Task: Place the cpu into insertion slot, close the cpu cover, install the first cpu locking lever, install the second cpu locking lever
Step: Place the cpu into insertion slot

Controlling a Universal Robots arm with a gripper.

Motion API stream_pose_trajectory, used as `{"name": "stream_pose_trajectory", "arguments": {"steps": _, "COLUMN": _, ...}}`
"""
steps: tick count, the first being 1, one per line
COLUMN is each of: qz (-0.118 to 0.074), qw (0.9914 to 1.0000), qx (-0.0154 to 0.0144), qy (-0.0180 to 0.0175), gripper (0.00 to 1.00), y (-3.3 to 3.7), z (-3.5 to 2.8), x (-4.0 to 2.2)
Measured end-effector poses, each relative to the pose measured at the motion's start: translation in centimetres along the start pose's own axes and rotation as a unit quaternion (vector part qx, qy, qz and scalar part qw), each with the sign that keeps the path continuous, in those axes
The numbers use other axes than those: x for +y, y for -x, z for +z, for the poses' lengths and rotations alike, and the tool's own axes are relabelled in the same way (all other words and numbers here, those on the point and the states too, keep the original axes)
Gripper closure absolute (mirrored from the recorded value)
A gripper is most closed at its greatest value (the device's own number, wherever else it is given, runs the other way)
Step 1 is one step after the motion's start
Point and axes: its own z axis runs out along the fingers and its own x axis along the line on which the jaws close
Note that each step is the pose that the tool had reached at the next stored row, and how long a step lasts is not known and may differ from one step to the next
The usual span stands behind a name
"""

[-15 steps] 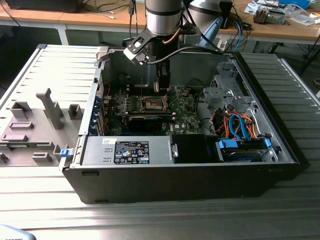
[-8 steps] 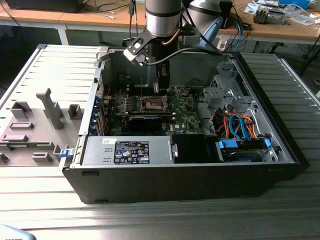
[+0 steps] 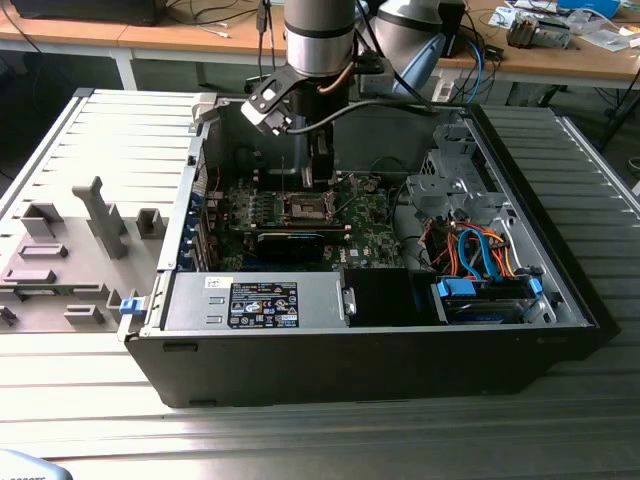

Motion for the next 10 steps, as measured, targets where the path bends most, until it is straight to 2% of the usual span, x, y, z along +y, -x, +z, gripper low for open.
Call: {"name": "stream_pose_trajectory", "arguments": {"steps": 10, "qz": -0.002, "qw": 1.00000, "qx": 0.0003, "qy": 0.0000, "gripper": 0.45, "y": 0.00, "z": 0.25, "x": -0.21}}
